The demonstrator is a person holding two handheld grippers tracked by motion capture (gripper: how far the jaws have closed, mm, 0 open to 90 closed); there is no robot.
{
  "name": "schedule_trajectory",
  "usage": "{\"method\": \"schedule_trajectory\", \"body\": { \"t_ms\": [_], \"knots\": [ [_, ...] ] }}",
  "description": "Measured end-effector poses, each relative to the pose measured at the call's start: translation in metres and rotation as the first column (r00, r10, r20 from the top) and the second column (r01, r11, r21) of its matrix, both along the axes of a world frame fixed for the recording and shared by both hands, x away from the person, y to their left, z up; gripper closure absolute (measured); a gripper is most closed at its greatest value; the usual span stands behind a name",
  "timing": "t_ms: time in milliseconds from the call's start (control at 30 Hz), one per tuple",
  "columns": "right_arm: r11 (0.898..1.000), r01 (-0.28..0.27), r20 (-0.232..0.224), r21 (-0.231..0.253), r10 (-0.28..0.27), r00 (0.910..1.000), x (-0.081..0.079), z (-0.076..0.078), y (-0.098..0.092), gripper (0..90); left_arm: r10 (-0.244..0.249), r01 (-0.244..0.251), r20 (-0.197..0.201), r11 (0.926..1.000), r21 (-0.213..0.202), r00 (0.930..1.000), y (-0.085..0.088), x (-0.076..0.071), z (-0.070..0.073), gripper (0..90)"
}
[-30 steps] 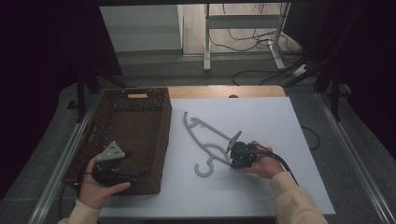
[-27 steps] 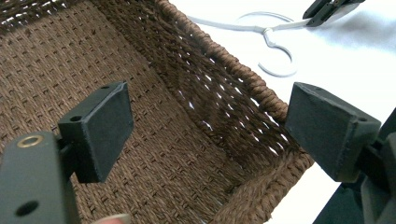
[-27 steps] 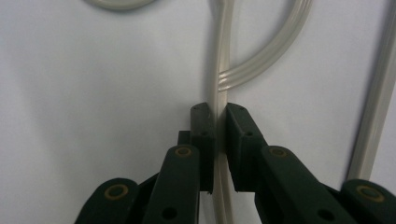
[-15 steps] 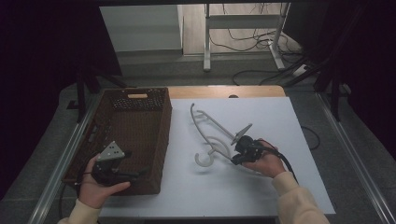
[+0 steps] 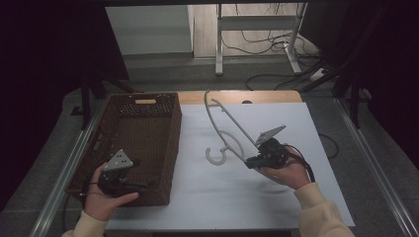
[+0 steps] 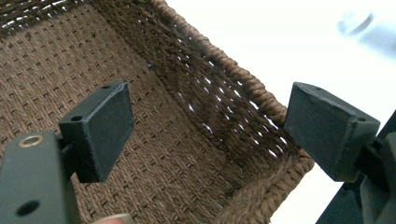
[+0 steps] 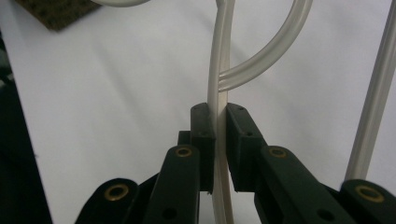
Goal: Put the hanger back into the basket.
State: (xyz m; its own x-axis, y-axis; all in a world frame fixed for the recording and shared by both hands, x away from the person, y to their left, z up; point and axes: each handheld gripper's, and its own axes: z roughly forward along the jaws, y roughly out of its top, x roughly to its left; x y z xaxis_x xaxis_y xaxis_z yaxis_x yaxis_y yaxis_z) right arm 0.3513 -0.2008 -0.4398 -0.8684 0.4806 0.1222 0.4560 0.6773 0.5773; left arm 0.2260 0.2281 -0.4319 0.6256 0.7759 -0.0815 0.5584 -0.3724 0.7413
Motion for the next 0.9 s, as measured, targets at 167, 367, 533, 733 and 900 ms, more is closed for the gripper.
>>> {"method": "schedule_trajectory", "body": {
  "t_ms": [167, 367, 533, 733, 900],
  "knots": [
    [0.998, 0.037, -0.015, 0.059, -0.036, 0.9992, -0.003, 0.006, -0.001, 81.8, -0.006, 0.006, 0.001, 1.0000, 0.005, 1.0000, -0.003, 0.000, 0.000, 15.6],
    [0.992, 0.046, -0.028, 0.114, -0.043, 0.9987, -0.006, 0.009, 0.004, 81.8, -0.018, 0.018, 0.003, 0.9998, 0.008, 0.9998, -0.007, -0.001, 0.001, 15.7],
    [0.982, 0.060, -0.026, 0.178, -0.056, 0.9981, -0.009, 0.013, 0.009, 81.8, -0.055, 0.055, 0.005, 0.9984, 0.011, 0.9985, -0.018, -0.003, 0.000, 15.6],
    [0.963, 0.086, -0.066, 0.256, -0.071, 0.9953, -0.010, 0.017, 0.009, 81.8, -0.066, 0.066, 0.004, 0.9978, 0.008, 0.9978, -0.022, -0.003, 0.000, 15.6],
    [0.951, 0.107, -0.082, 0.290, -0.087, 0.9928, -0.011, 0.017, 0.009, 81.7, -0.069, 0.069, 0.003, 0.9976, 0.012, 0.9976, -0.024, -0.003, 0.000, 15.6]
  ]
}}
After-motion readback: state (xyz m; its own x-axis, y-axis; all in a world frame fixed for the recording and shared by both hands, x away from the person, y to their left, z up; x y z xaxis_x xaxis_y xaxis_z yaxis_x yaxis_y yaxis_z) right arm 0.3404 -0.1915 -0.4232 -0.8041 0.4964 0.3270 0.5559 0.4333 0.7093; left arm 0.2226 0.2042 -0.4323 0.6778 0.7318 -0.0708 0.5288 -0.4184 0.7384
